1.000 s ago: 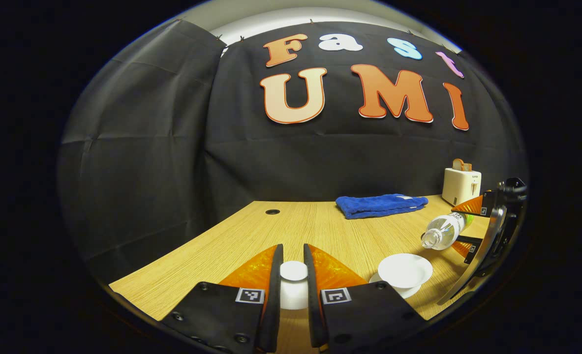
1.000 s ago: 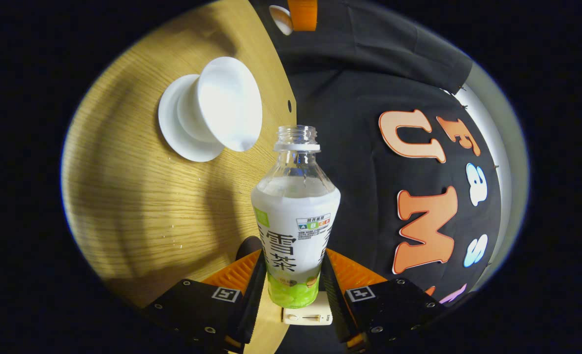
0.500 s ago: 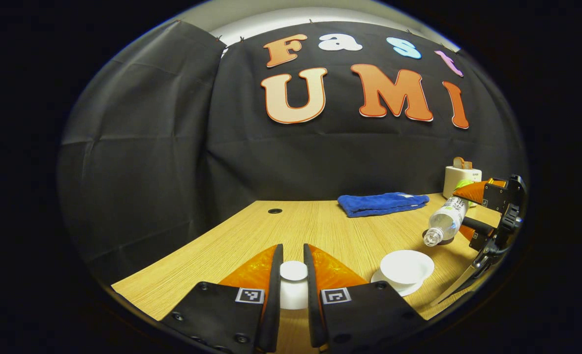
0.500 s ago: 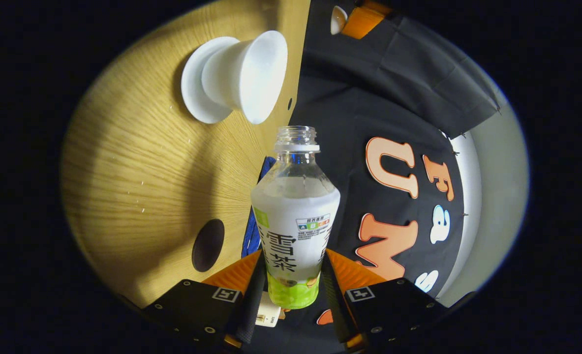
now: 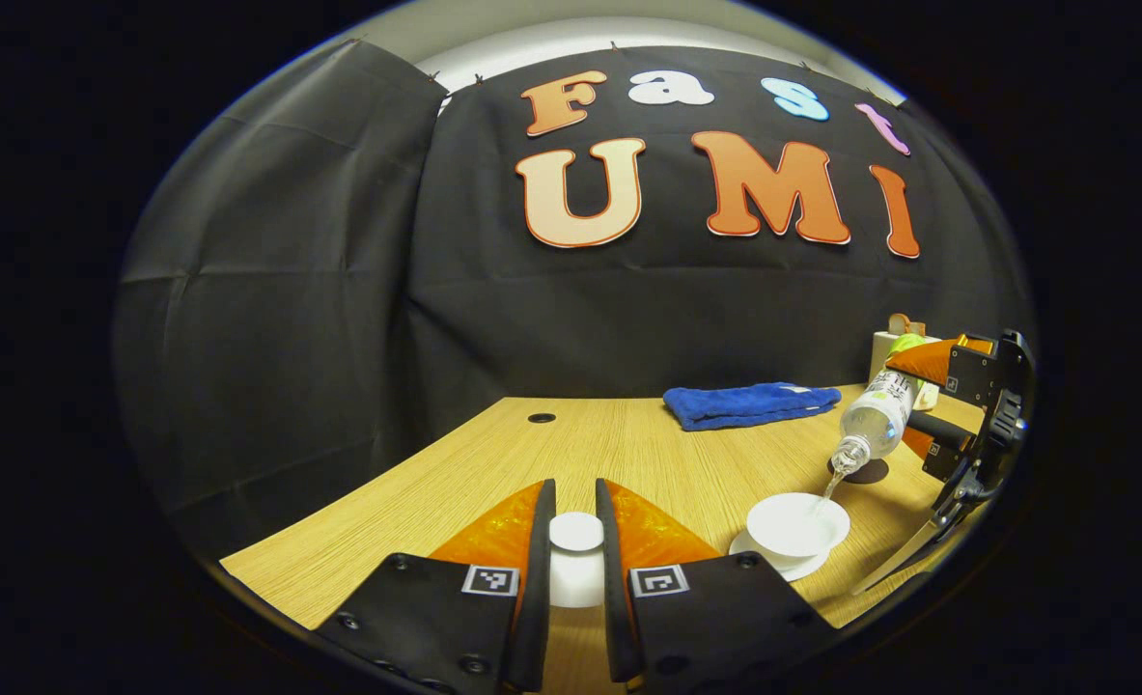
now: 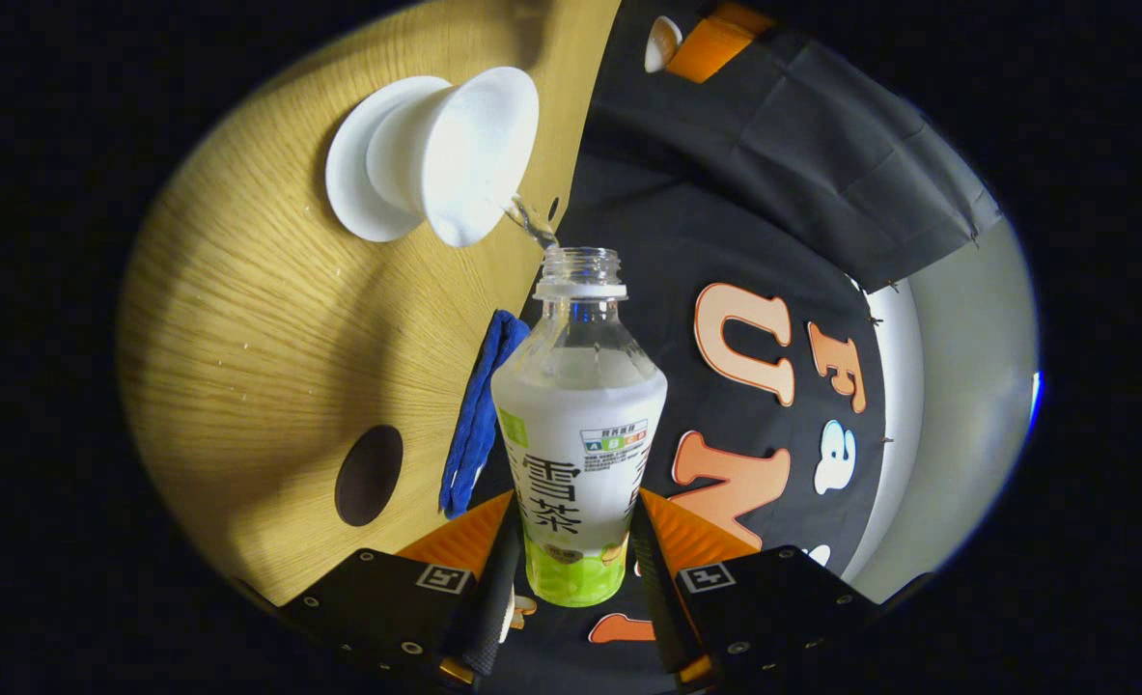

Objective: Open the teacup lid with one hand, grasp the water bottle and pour water into the teacup with the other hand; after pouring, place the water bottle on the coaster and then close the teacup lid.

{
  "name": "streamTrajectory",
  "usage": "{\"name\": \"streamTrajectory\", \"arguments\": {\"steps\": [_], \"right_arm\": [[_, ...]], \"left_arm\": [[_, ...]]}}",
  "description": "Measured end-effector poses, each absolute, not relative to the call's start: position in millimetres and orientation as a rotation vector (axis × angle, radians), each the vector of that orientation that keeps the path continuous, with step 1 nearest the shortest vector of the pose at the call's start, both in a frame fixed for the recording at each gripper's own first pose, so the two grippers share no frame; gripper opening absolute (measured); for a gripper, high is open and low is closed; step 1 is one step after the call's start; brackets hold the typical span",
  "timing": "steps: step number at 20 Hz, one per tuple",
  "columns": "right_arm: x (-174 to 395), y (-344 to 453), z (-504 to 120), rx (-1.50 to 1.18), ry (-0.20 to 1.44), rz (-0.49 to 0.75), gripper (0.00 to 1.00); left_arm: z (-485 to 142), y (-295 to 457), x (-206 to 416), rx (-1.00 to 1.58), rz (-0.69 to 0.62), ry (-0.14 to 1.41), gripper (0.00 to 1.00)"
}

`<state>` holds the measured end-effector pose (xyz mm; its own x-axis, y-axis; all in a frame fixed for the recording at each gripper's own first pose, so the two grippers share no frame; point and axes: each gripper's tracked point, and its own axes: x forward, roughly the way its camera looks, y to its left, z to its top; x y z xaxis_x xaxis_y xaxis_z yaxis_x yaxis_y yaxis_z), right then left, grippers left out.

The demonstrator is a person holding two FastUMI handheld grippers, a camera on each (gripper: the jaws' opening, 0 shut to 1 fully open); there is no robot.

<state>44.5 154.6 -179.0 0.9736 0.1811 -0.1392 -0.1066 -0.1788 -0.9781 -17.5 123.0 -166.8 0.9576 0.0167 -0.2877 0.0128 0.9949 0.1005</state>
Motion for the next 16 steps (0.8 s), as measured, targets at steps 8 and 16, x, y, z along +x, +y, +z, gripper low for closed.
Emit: {"name": "streamTrajectory", "arguments": {"steps": [8, 16], "right_arm": [[49.1, 156.3, -173.2, -1.801, -0.122, 0.253, 0.64], [53.4, 160.2, -166.7, -1.876, -0.211, 0.238, 0.63]], "left_arm": [[-165.4, 130.9, -20.3, 0.094, 0.009, 0.289, 0.28], [-167.6, 139.3, -20.4, 0.089, 0.012, 0.295, 0.28]]}}
